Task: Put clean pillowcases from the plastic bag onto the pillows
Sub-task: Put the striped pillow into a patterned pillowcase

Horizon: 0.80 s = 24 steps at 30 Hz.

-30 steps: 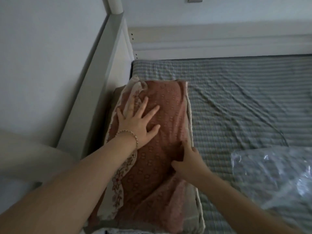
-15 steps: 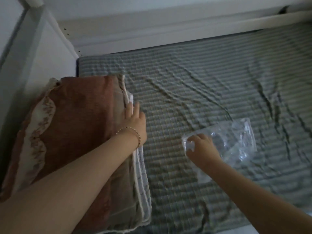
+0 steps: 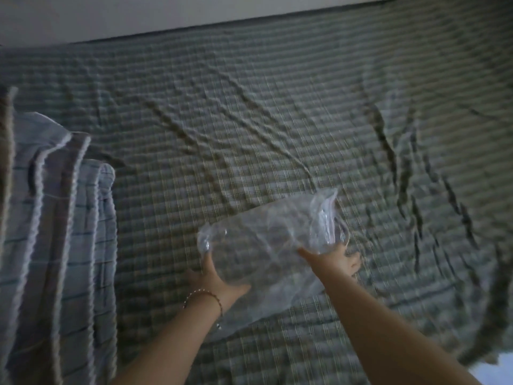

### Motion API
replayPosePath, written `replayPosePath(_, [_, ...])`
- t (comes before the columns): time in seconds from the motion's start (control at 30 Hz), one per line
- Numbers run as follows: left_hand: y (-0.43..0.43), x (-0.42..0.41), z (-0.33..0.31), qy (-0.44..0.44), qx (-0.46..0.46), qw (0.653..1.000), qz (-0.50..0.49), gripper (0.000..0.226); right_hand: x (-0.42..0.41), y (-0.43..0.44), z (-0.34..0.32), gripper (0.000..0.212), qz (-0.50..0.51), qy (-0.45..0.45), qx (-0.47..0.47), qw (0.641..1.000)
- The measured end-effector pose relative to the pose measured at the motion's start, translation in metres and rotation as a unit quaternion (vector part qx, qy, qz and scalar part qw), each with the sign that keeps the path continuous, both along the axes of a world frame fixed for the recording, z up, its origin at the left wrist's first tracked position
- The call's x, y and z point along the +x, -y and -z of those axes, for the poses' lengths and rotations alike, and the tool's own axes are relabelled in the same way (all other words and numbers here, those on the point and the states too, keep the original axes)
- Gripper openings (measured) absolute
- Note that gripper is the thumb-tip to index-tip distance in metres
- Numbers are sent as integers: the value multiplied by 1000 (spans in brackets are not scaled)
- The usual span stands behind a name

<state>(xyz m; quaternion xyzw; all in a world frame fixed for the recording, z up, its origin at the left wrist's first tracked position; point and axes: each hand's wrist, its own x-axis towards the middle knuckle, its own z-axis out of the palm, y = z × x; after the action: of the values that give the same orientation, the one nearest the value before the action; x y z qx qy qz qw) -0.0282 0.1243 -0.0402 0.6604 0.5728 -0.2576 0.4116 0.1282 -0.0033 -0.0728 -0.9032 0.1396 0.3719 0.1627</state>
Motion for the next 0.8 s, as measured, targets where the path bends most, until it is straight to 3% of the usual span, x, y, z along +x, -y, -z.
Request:
replayPosePath(0.1, [8, 9, 42, 23, -31, 988, -150, 122, 12, 17, 32, 14, -117, 41, 71, 990])
replayPosePath(0.23, [33, 21, 75, 17, -229, 912, -338, 124, -12, 44, 44, 21, -289, 54, 104, 950])
replayPosePath(0.3, [46, 40, 76, 60, -329, 867, -370, 124, -17, 59, 36, 17, -438, 84, 105, 889])
replayPosePath(0.37, [58, 68, 60, 93, -355, 865, -343, 132, -16, 70, 17, 28, -555, 85, 96, 822])
replayPosePath(0.43, [73, 96, 29, 128, -320, 902, -260, 118, -15, 79, -10, 39, -633, 129, 113, 755])
replayPosePath(0.5, [97, 113, -4, 152, -195, 956, -160, 86, -15, 103, -41, 53, -607, 156, 149, 765])
replayPosePath(0.57, [125, 123, -27, 171, -117, 976, -65, 62, -18, 137, -72, 59, -551, 186, 195, 790])
replayPosePath(0.63, [159, 134, -54, 191, -141, 971, -9, 40, -17, 184, -107, 75, -426, 198, 243, 849])
replayPosePath(0.7, [197, 148, -79, 196, -200, 959, 31, 30, -15, 234, -129, 110, -309, 215, 208, 903])
replayPosePath(0.8, [284, 179, -118, 180, -230, 926, 240, 32, -3, 322, -165, 136, -253, 255, 135, 924])
